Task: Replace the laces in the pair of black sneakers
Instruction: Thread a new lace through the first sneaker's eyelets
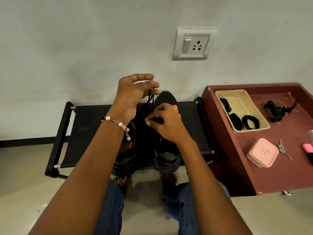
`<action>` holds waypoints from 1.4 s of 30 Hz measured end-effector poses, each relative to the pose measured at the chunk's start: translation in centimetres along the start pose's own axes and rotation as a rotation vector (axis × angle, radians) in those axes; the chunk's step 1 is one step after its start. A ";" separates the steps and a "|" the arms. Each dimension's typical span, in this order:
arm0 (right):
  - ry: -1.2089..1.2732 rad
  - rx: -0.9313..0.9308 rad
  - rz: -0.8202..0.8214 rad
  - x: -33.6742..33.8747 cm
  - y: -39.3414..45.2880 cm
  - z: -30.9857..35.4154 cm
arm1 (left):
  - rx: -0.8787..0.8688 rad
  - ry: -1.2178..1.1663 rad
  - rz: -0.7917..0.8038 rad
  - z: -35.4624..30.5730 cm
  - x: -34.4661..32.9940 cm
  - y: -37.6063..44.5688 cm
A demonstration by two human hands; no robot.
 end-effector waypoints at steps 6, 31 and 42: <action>-0.011 -0.069 -0.094 0.2 0.3 0.2 | 0.074 -0.169 -0.125 0.3 1.6 0.7; 0.344 -0.164 -0.257 0.6 1.2 0.9 | 0.170 -0.378 -0.190 1.2 0.4 0.3; 0.775 -0.317 -0.216 5.6 -0.9 -2.5 | 0.154 -0.434 -0.319 3.1 1.4 1.8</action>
Point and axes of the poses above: each hand's wrist, its own y-axis towards the middle knuckle, its own x-axis out of the back of the hand, z = x × y, the point moved 1 cm from there along y, towards the middle knuckle, and after that the axes turned 2 degrees about z, right-handed, at the moved point
